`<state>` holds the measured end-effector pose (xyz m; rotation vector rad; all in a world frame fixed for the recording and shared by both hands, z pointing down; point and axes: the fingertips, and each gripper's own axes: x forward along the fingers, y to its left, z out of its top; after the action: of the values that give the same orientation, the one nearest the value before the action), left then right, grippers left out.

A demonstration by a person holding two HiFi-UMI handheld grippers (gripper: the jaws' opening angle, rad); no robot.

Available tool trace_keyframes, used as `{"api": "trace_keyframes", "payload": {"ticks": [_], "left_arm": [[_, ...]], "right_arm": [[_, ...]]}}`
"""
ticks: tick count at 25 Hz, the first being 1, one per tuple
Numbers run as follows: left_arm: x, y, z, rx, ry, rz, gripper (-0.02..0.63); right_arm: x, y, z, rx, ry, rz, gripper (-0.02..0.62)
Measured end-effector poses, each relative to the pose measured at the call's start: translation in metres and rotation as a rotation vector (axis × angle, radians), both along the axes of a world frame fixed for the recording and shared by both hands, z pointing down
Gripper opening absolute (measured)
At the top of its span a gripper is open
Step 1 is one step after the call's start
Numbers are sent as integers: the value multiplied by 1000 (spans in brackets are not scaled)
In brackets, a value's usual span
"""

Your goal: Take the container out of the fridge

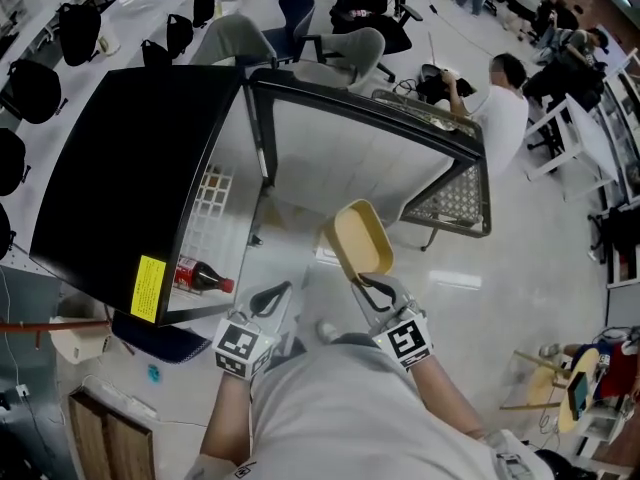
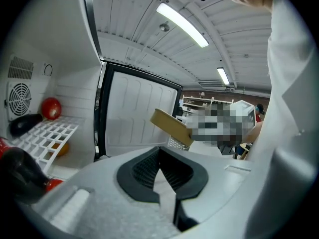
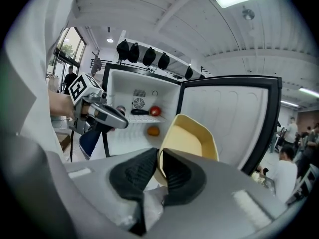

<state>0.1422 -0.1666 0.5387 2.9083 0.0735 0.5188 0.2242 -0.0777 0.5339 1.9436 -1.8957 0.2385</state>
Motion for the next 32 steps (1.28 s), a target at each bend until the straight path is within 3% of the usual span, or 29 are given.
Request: {"api": "trace_keyframes", "payload": {"ticks": [32], "left_arm": [[3, -2, 0, 2, -10, 8, 9]], "right_arm": [[-3, 2, 0, 9, -8, -1, 40]]}}
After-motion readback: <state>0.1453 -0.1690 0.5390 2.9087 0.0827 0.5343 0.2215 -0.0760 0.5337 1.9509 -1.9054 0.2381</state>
